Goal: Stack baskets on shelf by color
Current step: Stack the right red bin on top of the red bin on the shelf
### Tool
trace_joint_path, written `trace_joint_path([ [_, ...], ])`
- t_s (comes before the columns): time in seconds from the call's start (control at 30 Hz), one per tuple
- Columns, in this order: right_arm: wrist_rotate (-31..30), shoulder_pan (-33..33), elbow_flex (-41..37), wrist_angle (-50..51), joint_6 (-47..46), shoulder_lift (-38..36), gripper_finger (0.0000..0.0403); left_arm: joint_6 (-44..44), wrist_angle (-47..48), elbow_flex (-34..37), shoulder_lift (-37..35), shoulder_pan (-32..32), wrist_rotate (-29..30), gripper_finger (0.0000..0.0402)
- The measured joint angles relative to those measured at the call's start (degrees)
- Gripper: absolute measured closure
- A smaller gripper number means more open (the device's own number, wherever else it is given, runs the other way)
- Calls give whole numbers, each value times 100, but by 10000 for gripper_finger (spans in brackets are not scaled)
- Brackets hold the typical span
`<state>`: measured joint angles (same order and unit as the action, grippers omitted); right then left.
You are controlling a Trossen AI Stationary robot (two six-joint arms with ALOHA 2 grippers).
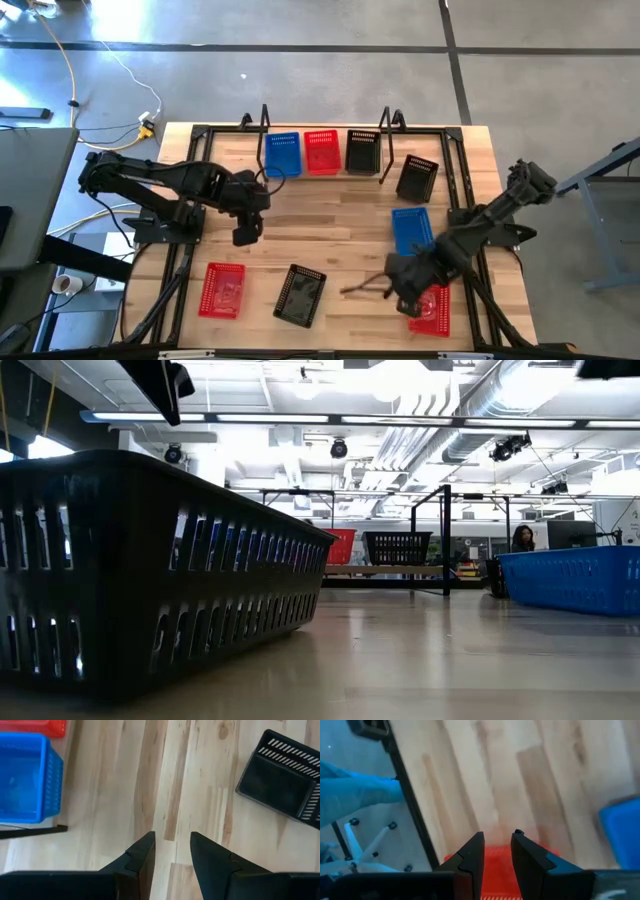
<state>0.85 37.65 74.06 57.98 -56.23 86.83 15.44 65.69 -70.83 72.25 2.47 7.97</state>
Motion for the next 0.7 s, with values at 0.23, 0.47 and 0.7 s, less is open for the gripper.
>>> trace_joint_path([
  [0.23,-151,824,0,1,-749,19,317,0,-4,0,0,64,126,287],
  [0.47,-178,1616,0,-98,-1447,307,285,99,-4,0,0,64,129,287],
  [0.7,-210,2118,1,-460,-1483,656,270,249,-4,0,2,60,168,287],
])
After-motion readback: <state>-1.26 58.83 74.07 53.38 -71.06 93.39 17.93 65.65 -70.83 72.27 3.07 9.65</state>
